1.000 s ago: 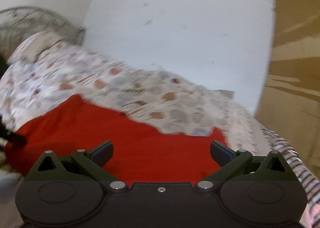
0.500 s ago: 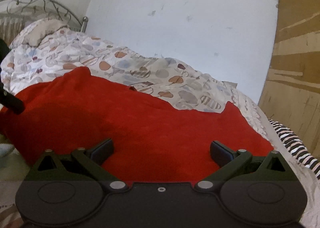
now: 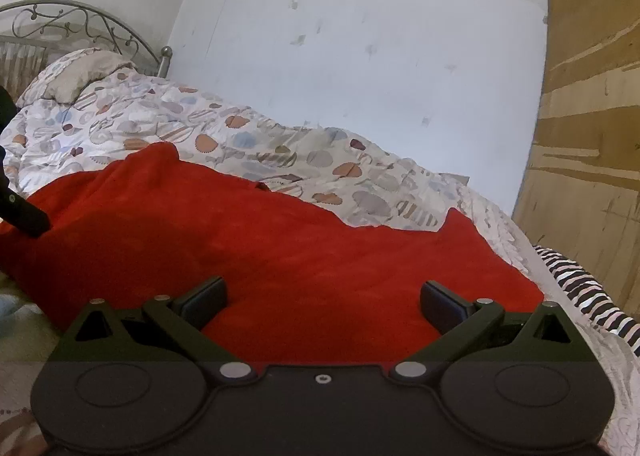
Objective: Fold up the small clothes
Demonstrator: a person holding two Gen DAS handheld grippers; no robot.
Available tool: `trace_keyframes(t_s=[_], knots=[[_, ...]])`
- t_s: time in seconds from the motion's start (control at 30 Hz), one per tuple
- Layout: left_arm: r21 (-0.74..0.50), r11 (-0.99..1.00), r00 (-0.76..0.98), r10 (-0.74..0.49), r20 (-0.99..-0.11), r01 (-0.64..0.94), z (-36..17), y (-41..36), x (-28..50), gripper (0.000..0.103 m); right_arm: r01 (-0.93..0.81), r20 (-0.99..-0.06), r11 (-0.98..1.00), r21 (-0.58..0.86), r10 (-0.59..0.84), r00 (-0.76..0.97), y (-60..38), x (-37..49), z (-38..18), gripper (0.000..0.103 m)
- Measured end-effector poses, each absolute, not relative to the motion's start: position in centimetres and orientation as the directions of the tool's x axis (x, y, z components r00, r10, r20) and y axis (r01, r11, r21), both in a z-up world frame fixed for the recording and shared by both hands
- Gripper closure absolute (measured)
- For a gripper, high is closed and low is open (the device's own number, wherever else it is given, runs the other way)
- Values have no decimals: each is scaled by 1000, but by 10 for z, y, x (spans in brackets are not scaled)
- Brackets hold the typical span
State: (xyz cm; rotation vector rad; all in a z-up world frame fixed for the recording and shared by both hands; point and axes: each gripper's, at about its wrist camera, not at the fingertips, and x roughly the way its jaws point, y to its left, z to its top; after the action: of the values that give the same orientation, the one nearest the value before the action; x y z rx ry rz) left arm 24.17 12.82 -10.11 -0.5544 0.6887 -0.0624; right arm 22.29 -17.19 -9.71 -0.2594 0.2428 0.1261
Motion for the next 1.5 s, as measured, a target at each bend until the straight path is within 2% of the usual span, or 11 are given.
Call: trace_keyframes(t_s=[0.27, 0.47, 0.6, 0.73, 0.97, 1.1, 1.2, 1.4, 1.5], knots=[[-562, 819, 818, -239, -523, -120, -81, 146, 239, 0, -153, -251, 959, -237, 92, 964, -172, 222, -98, 1], [-461, 887, 863, -219, -455, -18, -53, 146, 268, 0, -148, -243, 960, -237, 89, 966, -172, 222, -96, 1], [-405, 911, 803, -300, -515, 80, -59, 139, 311, 0, -145, -238, 960, -238, 87, 967, -172, 222, -96, 0], [-369, 928, 724, -293, -624, 57, -78, 136, 330, 1, -144, -237, 960, -239, 86, 968, -171, 221, -96, 0], [-544, 834, 690, -447, -570, 90, -98, 156, 309, 1, -143, -231, 961, -238, 87, 969, -171, 222, -97, 0], [-584, 804, 656, -499, -565, 109, -98, 157, 296, 1, -142, -231, 961, -239, 85, 969, -171, 221, -97, 0], [-677, 731, 625, -571, -533, 91, -102, 160, 284, 1, -141, -230, 961, -240, 85, 969, -171, 221, -98, 1], [-788, 615, 643, -612, -461, 20, -110, 164, 271, 1, -142, -230, 961, -239, 85, 969, -171, 221, -97, 0], [-795, 606, 654, -593, -470, -22, -121, 165, 279, 1, -141, -228, 961, -240, 85, 970, -172, 221, -98, 0]])
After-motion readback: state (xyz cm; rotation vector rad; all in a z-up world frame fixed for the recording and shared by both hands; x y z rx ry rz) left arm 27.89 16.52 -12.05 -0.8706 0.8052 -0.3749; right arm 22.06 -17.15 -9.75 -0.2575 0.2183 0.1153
